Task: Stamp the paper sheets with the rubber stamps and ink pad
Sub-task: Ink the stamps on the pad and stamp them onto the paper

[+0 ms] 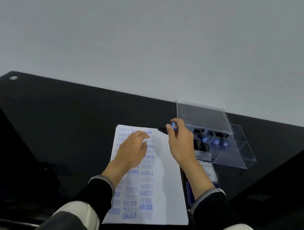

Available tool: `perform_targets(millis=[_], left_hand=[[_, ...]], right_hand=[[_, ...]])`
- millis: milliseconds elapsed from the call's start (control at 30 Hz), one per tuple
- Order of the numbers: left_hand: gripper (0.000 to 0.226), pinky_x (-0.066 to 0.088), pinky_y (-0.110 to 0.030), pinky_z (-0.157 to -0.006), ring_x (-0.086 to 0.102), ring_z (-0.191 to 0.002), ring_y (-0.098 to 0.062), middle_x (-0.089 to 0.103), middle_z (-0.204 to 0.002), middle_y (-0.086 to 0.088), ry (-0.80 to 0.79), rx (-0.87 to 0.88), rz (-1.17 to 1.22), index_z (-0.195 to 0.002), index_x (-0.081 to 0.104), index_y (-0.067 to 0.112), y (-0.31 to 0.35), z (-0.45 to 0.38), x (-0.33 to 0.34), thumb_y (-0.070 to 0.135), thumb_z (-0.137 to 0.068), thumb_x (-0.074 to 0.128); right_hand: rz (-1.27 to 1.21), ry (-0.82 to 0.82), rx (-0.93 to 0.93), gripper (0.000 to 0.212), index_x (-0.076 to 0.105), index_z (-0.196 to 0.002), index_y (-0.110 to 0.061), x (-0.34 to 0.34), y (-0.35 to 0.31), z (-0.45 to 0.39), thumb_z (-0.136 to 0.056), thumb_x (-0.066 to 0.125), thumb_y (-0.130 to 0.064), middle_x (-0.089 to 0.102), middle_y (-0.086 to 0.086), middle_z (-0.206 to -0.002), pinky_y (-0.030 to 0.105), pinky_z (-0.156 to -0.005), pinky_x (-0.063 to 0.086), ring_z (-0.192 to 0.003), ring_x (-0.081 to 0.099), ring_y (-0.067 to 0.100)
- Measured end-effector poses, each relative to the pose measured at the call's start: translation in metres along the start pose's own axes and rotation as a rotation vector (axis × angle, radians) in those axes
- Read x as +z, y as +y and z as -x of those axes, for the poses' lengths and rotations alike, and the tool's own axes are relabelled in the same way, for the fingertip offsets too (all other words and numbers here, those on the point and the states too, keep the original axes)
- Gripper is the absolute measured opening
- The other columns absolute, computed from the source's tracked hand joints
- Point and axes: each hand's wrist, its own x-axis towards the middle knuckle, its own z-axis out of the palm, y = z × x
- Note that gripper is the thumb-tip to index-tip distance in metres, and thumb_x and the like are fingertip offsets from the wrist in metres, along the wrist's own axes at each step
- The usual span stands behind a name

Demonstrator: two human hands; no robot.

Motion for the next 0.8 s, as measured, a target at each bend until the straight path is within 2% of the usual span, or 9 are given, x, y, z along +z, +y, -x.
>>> perform_targets(millis=[100,200,333,400,500,567,800], left_hand=[[0.04,0.035,-0.024,-0.104,0.043,-0.13,-0.012,0.046,-0.144,0.005,-0.03,-0.022,0.006,-0.142,0.045,0.017,-0.01,-0.012,0.007,0.024,-0.102,0.046],[0.045,0.036,-0.027,-0.104,0.041,-0.13,-0.01,0.046,-0.142,0.007,-0.023,-0.033,-0.024,-0.143,0.043,0.02,-0.019,-0.02,0.012,0.032,-0.1,0.047],[0.047,0.041,-0.024,-0.095,0.043,-0.118,-0.008,0.051,-0.133,0.01,0.016,0.012,-0.118,-0.14,0.047,0.022,-0.028,-0.029,0.018,0.037,-0.096,0.052],[0.049,0.039,-0.025,-0.096,0.043,-0.115,-0.008,0.051,-0.13,0.011,0.03,0.007,-0.122,-0.139,0.048,0.023,-0.029,-0.033,0.021,0.038,-0.093,0.054],[0.053,0.03,-0.024,-0.098,0.041,-0.113,-0.009,0.049,-0.127,0.011,0.057,0.006,-0.153,-0.14,0.046,0.025,-0.029,-0.035,0.026,0.04,-0.091,0.056],[0.054,0.026,-0.024,-0.098,0.04,-0.112,-0.01,0.048,-0.125,0.01,0.066,0.011,-0.172,-0.141,0.045,0.025,-0.03,-0.035,0.03,0.041,-0.091,0.055],[0.056,0.023,-0.023,-0.096,0.036,-0.107,-0.008,0.045,-0.121,0.01,0.048,0.026,-0.209,-0.145,0.04,0.03,-0.031,-0.035,0.03,0.042,-0.092,0.051]], right_hand=[[0.127,-0.053,-0.018,0.019,0.054,-0.11,-0.015,0.009,0.012,-0.026,-0.099,0.049,-0.029,0.059,0.005,-0.091,0.026,-0.065,0.04,-0.08,0.054,0.018],[0.23,-0.106,-0.026,0.019,0.055,-0.107,-0.012,0.017,0.017,-0.044,-0.099,0.048,-0.028,0.057,0.006,-0.087,0.026,-0.063,0.038,-0.079,0.05,0.019],[0.336,-0.2,-0.075,0.017,0.054,-0.105,-0.013,0.028,0.028,-0.057,-0.1,0.047,-0.027,0.057,0.005,-0.082,0.025,-0.061,0.038,-0.081,0.05,0.018],[0.368,-0.229,-0.098,0.017,0.054,-0.107,-0.013,0.03,0.031,-0.059,-0.1,0.046,-0.026,0.056,0.003,-0.083,0.023,-0.06,0.038,-0.08,0.05,0.017],[0.39,-0.228,-0.134,0.019,0.054,-0.111,-0.012,0.029,0.029,-0.059,-0.1,0.046,-0.024,0.052,0.0,-0.084,0.032,-0.07,0.05,-0.083,0.052,0.019],[0.408,-0.243,-0.133,0.019,0.053,-0.113,-0.013,0.03,0.028,-0.059,-0.1,0.045,-0.024,0.053,0.0,-0.087,0.035,-0.077,0.052,-0.085,0.052,0.018],[0.457,-0.265,-0.145,0.019,0.052,-0.114,-0.013,0.035,0.03,-0.06,-0.1,0.046,-0.024,0.063,0.007,-0.098,0.033,-0.077,0.051,-0.091,0.05,0.018]])
